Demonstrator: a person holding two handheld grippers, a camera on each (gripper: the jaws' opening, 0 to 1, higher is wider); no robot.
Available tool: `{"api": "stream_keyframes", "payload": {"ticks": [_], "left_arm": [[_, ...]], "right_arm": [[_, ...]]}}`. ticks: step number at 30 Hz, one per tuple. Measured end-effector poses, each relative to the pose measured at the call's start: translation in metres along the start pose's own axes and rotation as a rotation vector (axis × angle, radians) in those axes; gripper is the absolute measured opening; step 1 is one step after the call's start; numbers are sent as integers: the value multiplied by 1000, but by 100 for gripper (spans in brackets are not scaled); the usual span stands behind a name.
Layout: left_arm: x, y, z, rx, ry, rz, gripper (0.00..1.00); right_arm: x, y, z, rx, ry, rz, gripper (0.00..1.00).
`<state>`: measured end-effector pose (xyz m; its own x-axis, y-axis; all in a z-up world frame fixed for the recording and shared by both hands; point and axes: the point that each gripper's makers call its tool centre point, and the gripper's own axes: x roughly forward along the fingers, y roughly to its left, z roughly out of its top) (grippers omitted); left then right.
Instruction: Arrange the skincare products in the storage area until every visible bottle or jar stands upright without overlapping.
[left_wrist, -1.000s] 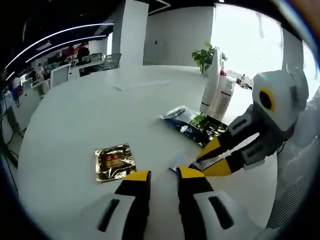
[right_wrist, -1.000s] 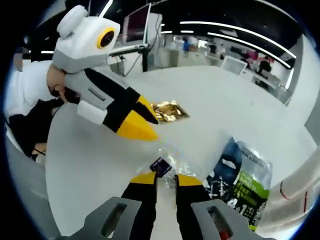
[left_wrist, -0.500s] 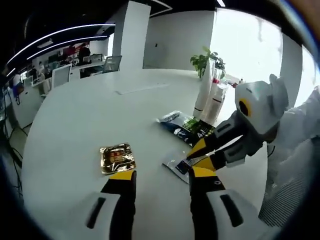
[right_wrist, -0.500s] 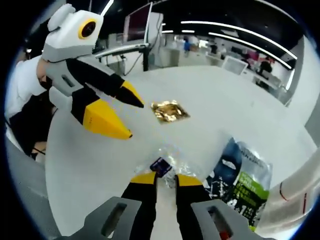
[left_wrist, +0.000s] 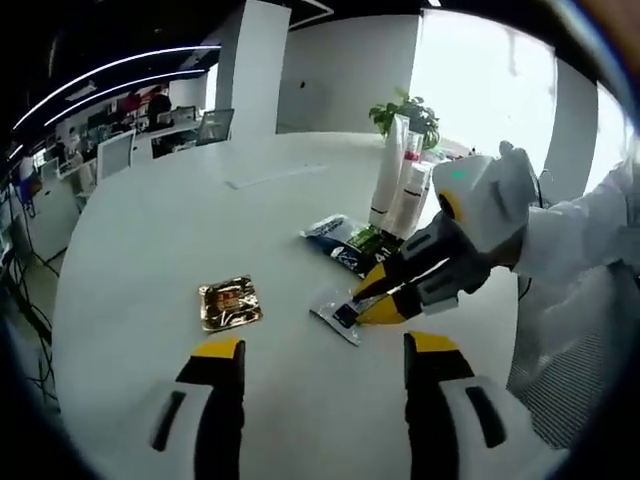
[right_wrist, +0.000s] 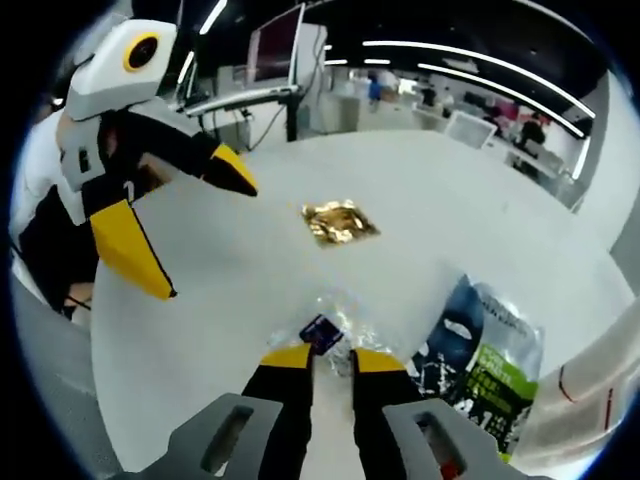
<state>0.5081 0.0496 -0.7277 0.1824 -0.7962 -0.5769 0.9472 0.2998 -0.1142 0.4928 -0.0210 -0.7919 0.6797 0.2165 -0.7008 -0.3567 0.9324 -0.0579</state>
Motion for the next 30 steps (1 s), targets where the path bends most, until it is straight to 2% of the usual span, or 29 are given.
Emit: {"api": "stream_keyframes", "payload": {"ticks": [3, 8, 13, 18, 20, 30], "left_arm": [[-4, -2, 3, 10, -5, -1, 64], [-10, -1, 13, 40, -30, 11, 68], [-14, -2, 19, 71, -29, 19, 71], [-17, -6, 24, 80, -34, 16, 71], [-18, -7, 22, 107, -18, 19, 72], [-22, -9, 20, 111, -11, 25, 73]], "right_arm": [[-2, -4, 3, -16, 1, -35, 13], [-13, -4, 14, -1, -39, -32, 18], [-26, -7, 27, -47, -81, -49, 26], [-42, -9, 34, -72, -95, -50, 34], [-48, -10, 35, -78, -99, -49, 38], [-89, -26, 31, -57, -119, -69, 57]]}}
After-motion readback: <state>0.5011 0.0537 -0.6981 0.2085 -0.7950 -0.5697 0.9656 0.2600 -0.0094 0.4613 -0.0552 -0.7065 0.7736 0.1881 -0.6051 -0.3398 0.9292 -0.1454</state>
